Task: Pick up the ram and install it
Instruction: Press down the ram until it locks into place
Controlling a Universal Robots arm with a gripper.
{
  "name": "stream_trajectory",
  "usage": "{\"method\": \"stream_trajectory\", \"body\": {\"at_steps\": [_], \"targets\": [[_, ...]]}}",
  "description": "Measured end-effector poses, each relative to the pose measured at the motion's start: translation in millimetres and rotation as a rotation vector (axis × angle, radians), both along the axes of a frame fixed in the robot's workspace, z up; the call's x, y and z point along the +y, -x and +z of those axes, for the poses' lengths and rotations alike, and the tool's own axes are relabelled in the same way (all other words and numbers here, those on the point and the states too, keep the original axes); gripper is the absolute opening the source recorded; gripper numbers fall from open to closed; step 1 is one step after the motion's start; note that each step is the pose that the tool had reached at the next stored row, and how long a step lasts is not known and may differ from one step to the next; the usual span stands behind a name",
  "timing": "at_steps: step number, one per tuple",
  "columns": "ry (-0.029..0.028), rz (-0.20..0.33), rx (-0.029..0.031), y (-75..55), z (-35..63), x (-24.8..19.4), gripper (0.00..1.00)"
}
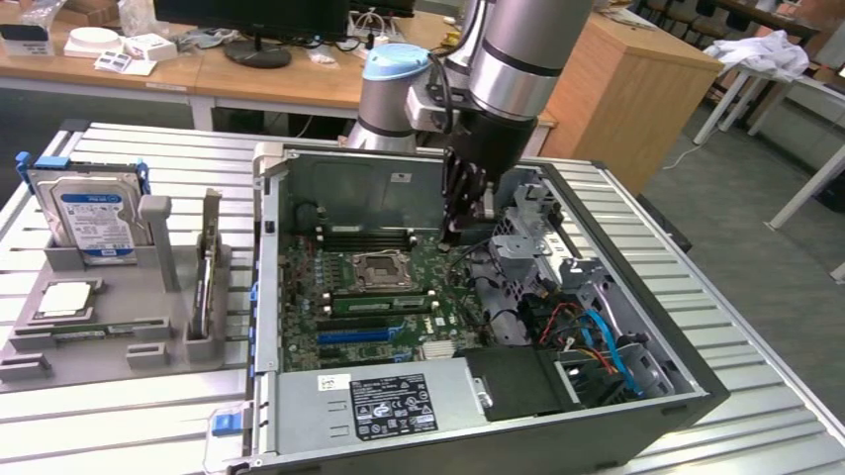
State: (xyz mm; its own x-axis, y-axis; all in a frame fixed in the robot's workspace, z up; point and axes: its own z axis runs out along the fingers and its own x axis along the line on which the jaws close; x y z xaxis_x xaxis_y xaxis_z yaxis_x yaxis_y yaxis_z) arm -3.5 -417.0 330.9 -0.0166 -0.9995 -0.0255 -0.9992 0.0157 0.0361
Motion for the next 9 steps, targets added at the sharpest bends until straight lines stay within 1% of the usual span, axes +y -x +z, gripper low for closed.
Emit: {"method": "stream_trajectory", "body": {"at_steps": [9], "targets": [[0.0,0.0,0.0,0.0,-12.4,0.0,0.11]]}}
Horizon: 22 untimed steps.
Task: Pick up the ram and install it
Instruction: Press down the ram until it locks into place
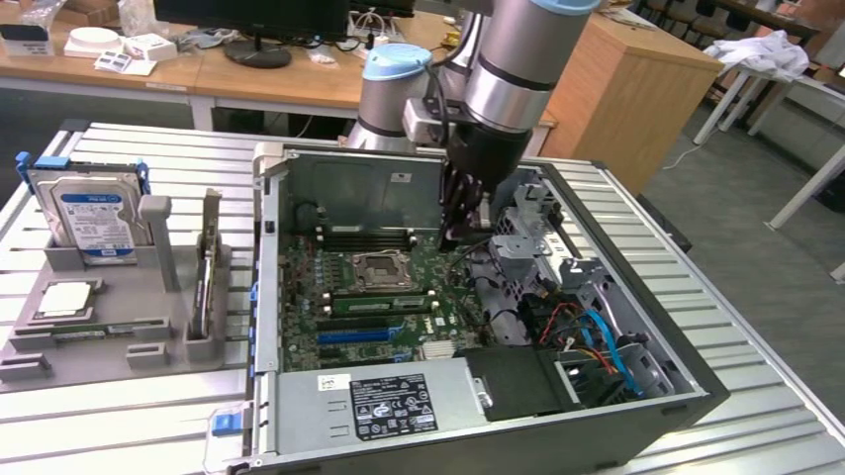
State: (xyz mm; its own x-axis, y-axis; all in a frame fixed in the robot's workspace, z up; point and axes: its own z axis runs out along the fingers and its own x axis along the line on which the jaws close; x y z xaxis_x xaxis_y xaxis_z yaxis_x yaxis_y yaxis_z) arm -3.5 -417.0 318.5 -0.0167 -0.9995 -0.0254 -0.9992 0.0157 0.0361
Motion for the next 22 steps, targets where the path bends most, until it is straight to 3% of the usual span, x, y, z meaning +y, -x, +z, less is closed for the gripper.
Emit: {"method": "stream_trajectory", "body": {"at_steps": [22], "targets": [[0.0,0.0,0.0,0.0,-16.8,0.0,0.11]]}}
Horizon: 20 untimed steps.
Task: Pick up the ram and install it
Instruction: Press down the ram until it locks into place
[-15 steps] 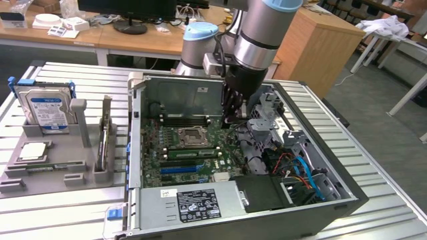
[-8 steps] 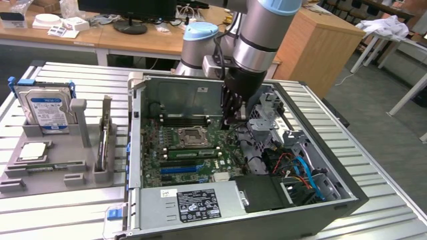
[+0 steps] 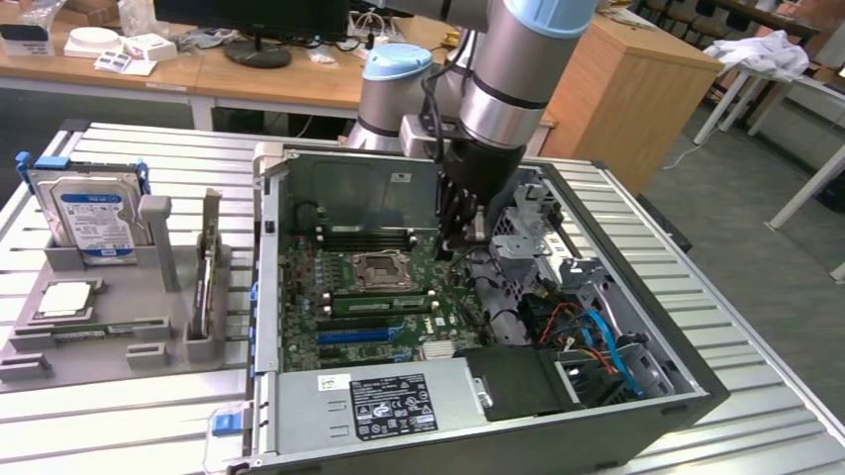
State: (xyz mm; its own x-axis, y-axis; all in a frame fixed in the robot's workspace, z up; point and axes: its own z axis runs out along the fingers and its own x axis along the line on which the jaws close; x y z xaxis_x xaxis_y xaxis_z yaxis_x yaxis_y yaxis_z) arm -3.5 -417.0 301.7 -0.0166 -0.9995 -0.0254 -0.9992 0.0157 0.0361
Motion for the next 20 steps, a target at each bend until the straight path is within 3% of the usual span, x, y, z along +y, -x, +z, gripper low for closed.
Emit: {"method": "stream_trajectory", "body": {"at_steps": [20], "targets": [[-0.0001,0.0,0.0,0.0,-12.6,0.0,0.11]]}}
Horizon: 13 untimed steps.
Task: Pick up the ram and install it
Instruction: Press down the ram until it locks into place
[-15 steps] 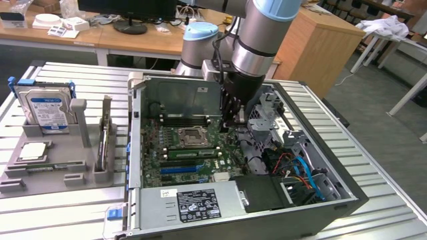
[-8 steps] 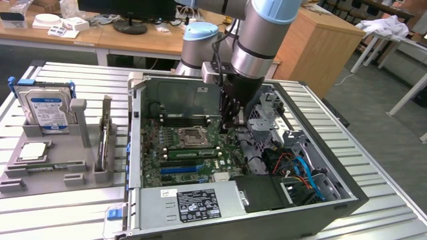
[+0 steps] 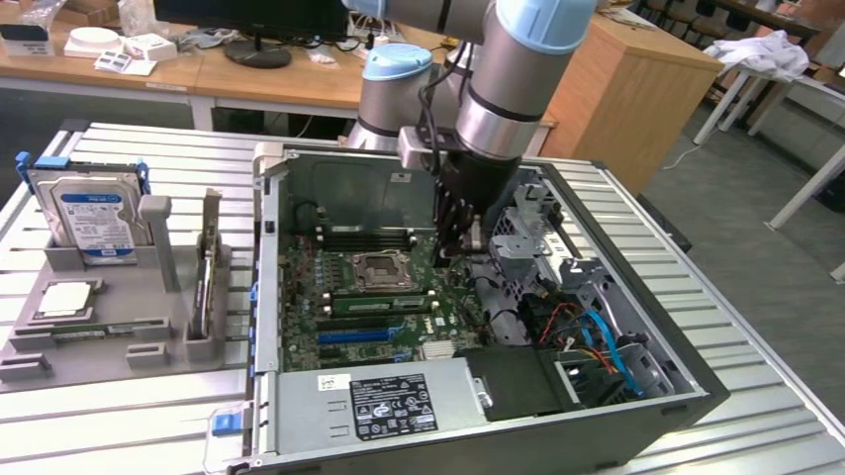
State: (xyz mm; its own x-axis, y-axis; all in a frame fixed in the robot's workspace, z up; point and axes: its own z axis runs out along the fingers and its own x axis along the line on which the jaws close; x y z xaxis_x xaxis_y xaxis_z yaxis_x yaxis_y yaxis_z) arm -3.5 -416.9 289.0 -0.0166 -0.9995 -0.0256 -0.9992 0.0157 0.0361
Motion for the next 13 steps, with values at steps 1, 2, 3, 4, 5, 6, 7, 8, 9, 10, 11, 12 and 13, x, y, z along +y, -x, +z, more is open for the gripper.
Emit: {"method": "stream_trajectory", "body": {"at_steps": [1,2,3,4,5,6,7,8,9,10,11,12,13], "targets": [[0.0001,0.0,0.0,0.0,-0.5,0.0,0.11],[0.0001,0.0,0.0,0.0,-1.1,0.0,0.11],[0.0001,0.0,0.0001,0.0,-1.6,0.0,0.11],[0.0001,0.0,0.0,0.0,-2.1,0.0,0.11],[0.0001,0.0,0.0,0.0,-2.7,0.0,0.11],[0.0001,0.0,0.0,0.0,-3.2,0.0,0.11],[0.0001,0.0,0.0,0.0,-3.8,0.0,0.11],[0.0001,0.0,0.0,0.0,-4.3,0.0,0.11],[0.0002,0.0,0.0,0.0,-4.8,0.0,0.11],[0.0001,0.0,0.0,0.0,-5.4,0.0,0.11],[0.0001,0.0,0.0,0.0,-5.9,0.0,0.11],[0.0001,0.0,0.0,0.0,-6.4,0.0,0.11],[0.0001,0.0,0.0,0.0,-6.9,0.0,0.11]]}}
